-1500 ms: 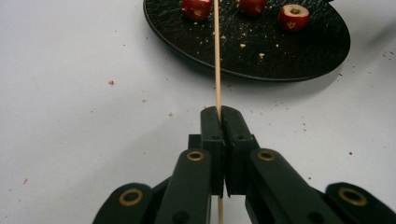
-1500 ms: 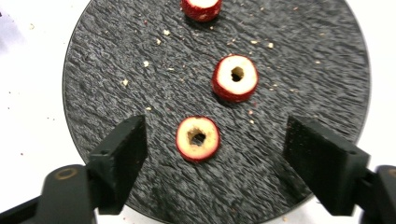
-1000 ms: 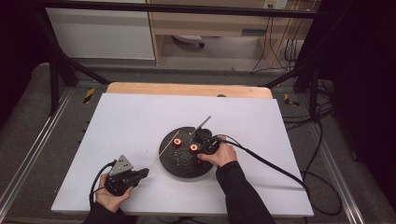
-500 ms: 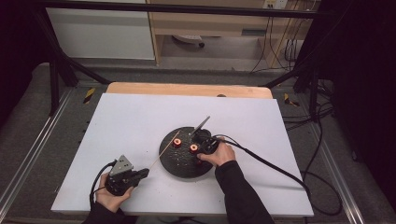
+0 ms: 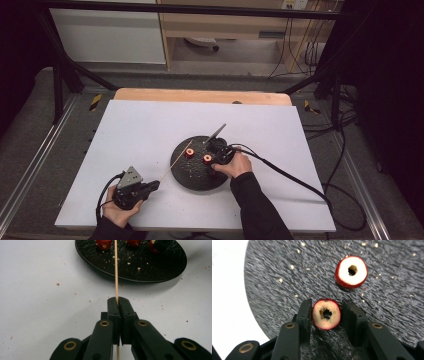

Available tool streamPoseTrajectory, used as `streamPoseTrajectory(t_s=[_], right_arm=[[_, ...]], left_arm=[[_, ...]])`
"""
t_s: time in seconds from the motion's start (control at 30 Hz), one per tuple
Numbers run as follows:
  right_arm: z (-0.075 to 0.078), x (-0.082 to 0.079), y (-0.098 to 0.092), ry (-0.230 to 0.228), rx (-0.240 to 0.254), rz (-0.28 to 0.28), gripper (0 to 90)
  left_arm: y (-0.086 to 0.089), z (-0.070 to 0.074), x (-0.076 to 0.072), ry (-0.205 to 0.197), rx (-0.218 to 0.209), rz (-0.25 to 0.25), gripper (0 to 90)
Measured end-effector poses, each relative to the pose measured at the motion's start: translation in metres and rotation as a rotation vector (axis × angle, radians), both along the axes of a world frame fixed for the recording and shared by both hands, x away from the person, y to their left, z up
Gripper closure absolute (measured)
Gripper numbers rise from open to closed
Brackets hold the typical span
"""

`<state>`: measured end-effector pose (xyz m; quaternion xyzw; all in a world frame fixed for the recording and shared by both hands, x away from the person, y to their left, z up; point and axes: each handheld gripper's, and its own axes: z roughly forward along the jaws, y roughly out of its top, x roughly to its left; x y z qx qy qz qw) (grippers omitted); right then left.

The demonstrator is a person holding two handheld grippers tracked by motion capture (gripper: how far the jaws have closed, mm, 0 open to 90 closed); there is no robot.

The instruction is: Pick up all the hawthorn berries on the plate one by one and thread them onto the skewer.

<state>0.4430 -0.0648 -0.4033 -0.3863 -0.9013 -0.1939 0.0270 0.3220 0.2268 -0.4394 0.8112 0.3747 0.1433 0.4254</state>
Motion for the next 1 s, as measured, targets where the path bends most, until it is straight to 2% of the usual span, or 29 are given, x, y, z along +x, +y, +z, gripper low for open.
streamPoseTrajectory(t_s=[0.17,0.27,0.37,0.47,0.5,0.67,0.7,0.73,0.77,0.93,1.0], right_arm=[[0.01,-0.003,-0.004,-0.027,0.042,-0.013,62.1],[0.018,-0.006,-0.008,-0.058,0.09,-0.034,62.1],[0.021,-0.008,-0.009,-0.07,0.109,-0.046,62.2],[0.024,-0.01,-0.01,-0.088,0.147,-0.061,62.2],[0.026,-0.011,-0.011,-0.103,0.173,-0.071,62.2],[0.027,-0.012,-0.015,-0.121,0.216,-0.093,62.3],[0.027,-0.013,-0.017,-0.129,0.243,-0.101,62.3],[0.027,-0.013,-0.017,-0.129,0.243,-0.101,62.3],[0.027,-0.015,-0.02,-0.138,0.27,-0.113,62.3],[0.027,-0.017,-0.025,-0.161,0.324,-0.133,62.4],[0.026,-0.019,-0.029,-0.177,0.372,-0.149,62.4]], left_arm=[[0.0,0.0,-0.001,-0.004,-0.001,0.001,88.2],[0.0,0.001,-0.001,-0.006,-0.004,0.003,88.2],[-0.001,0.001,-0.001,-0.008,-0.008,0.002,88.2],[-0.001,0.001,-0.002,-0.01,-0.009,0.001,88.2],[-0.001,0.001,-0.002,-0.01,-0.009,0.002,88.2],[-0.001,0.001,-0.002,-0.012,-0.012,0.004,88.2],[-0.001,0.001,-0.002,-0.012,-0.013,0.004,88.2],[-0.001,0.001,-0.002,-0.013,-0.015,0.004,88.2],[-0.001,0.001,-0.003,-0.014,-0.016,0.005,88.2],[-0.002,0.001,-0.003,-0.016,-0.021,0.006,88.2],[-0.002,0.002,-0.003,-0.02,-0.02,0.007,88.2]])
